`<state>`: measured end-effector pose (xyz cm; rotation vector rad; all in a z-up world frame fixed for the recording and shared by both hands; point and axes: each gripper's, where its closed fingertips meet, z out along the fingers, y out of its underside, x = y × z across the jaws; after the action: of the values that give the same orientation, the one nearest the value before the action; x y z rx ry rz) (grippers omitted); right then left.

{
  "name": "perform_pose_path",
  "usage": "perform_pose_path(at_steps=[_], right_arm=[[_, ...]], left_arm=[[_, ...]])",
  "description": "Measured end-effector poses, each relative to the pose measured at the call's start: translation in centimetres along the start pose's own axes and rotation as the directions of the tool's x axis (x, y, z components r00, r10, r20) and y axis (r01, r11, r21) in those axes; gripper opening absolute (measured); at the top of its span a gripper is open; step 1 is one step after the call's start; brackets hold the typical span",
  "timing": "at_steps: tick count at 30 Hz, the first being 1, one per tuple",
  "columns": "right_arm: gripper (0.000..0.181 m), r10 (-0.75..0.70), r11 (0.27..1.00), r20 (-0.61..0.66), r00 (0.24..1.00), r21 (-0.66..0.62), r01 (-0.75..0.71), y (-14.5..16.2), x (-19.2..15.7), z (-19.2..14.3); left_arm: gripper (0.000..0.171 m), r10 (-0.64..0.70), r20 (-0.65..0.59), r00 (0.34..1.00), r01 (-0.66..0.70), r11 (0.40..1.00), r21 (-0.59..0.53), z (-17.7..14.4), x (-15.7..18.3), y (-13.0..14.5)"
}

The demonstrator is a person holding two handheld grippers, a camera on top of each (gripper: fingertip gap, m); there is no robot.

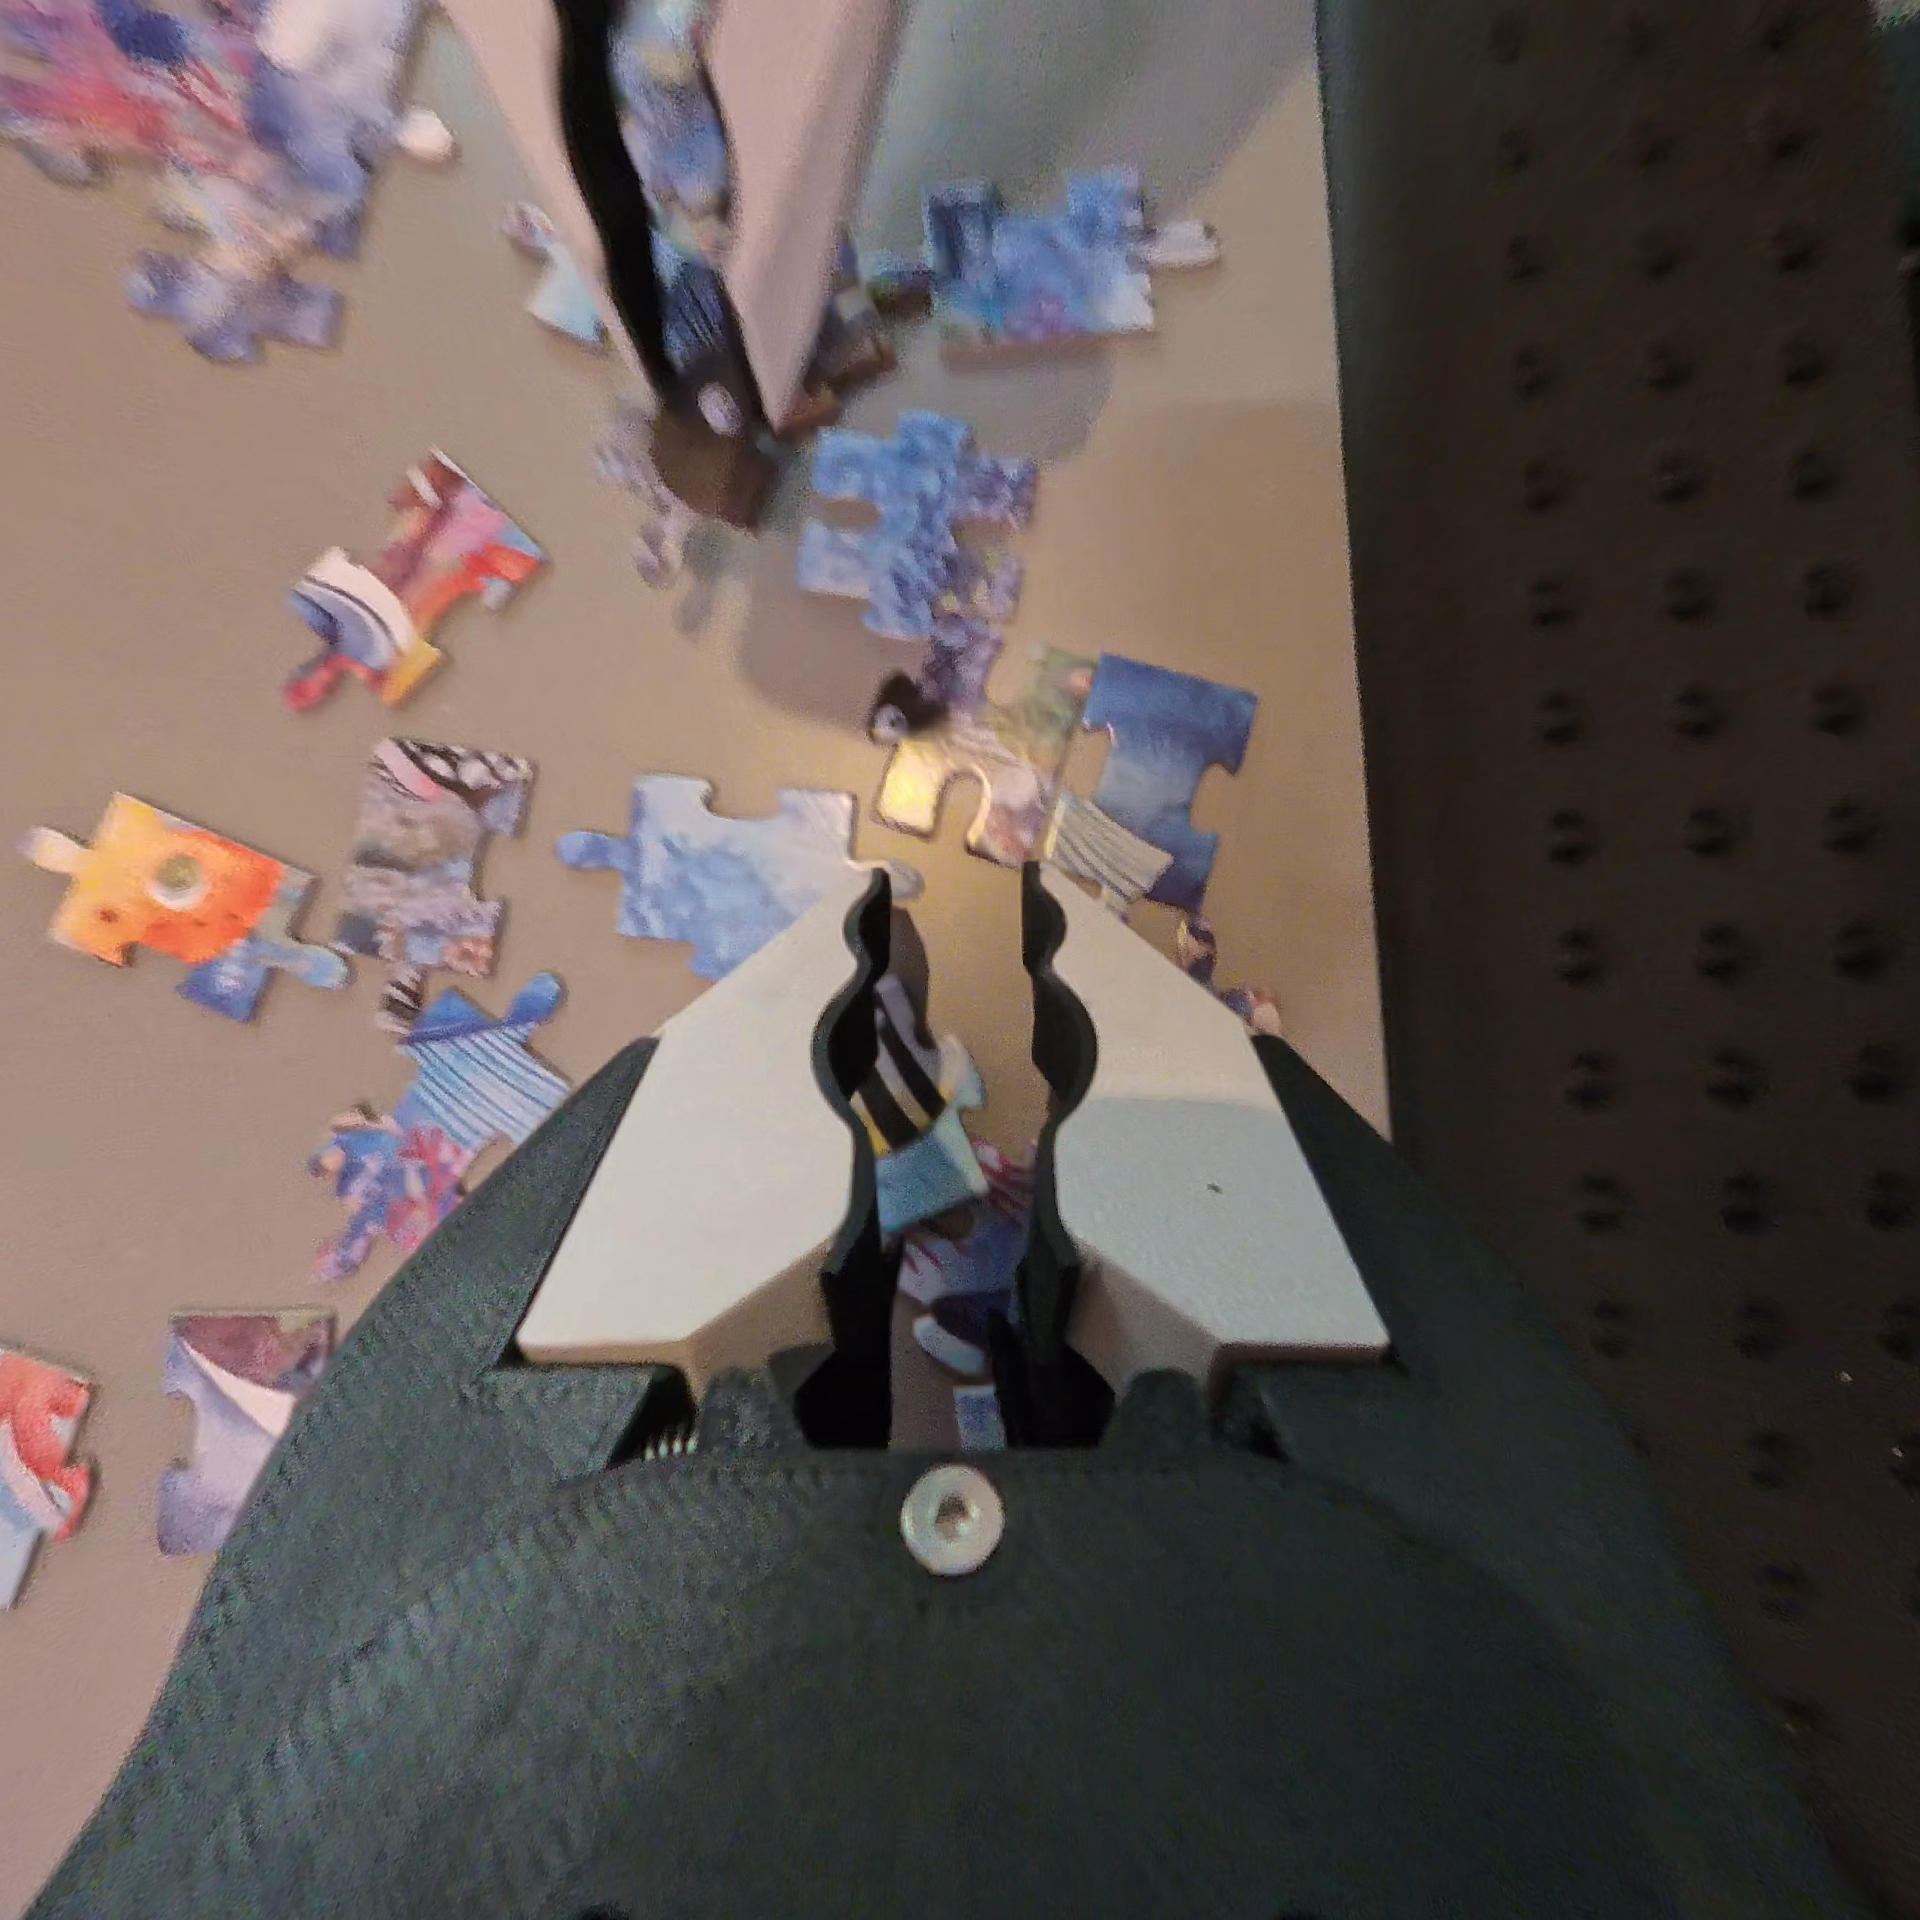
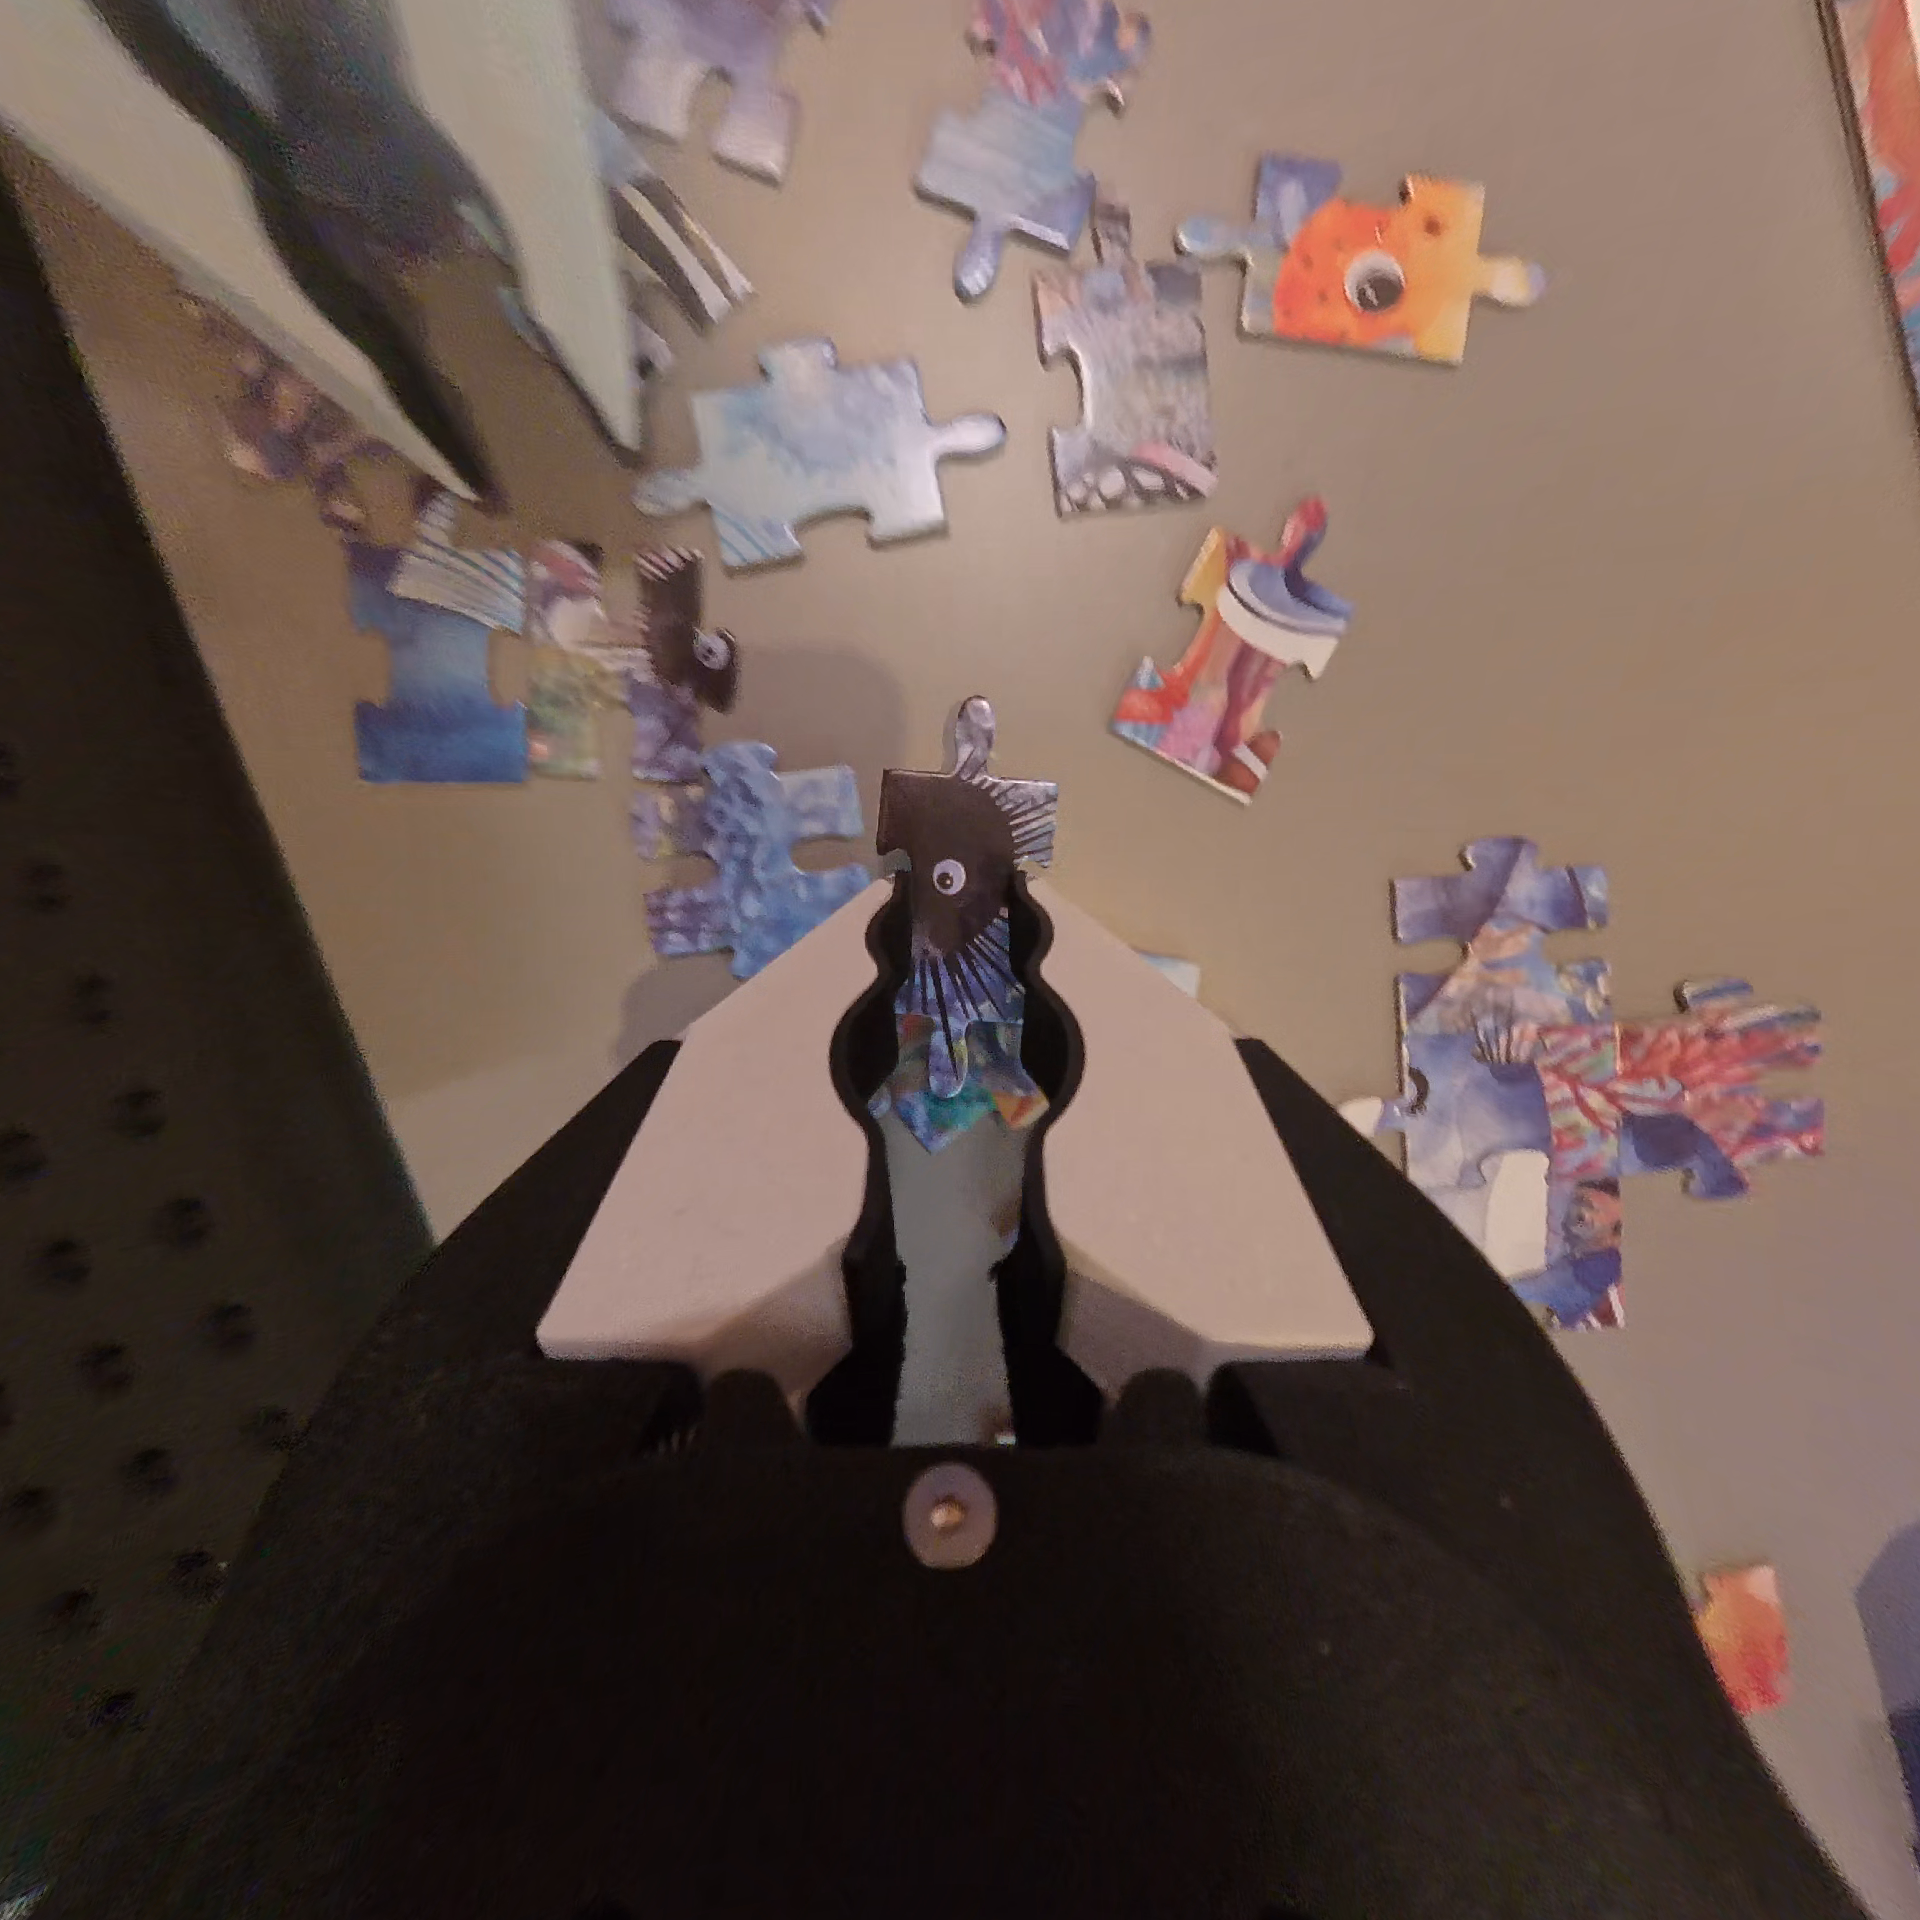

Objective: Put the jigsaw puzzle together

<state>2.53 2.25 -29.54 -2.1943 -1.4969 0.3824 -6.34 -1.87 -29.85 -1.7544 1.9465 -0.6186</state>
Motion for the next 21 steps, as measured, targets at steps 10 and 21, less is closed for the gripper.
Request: perform_pose_path(at_steps=[10,21], right_arm=[[0.016,0.044,0.997,0.159,0.986,0.054,-0.053,-2.8,-3.2,2.3],[0.015,0.023,0.995,0.009,1.000,-0.101,-0.022,1.3,-0.5,0.8]], left_arm=[[0.007,-0.053,0.009,0.999,0.052,0.999,0.012,1.0,-2.1,0.8],[0.024,0.011,0.026,1.000,-0.012,0.999,0.030,-0.8,-0.6,-0.5]])
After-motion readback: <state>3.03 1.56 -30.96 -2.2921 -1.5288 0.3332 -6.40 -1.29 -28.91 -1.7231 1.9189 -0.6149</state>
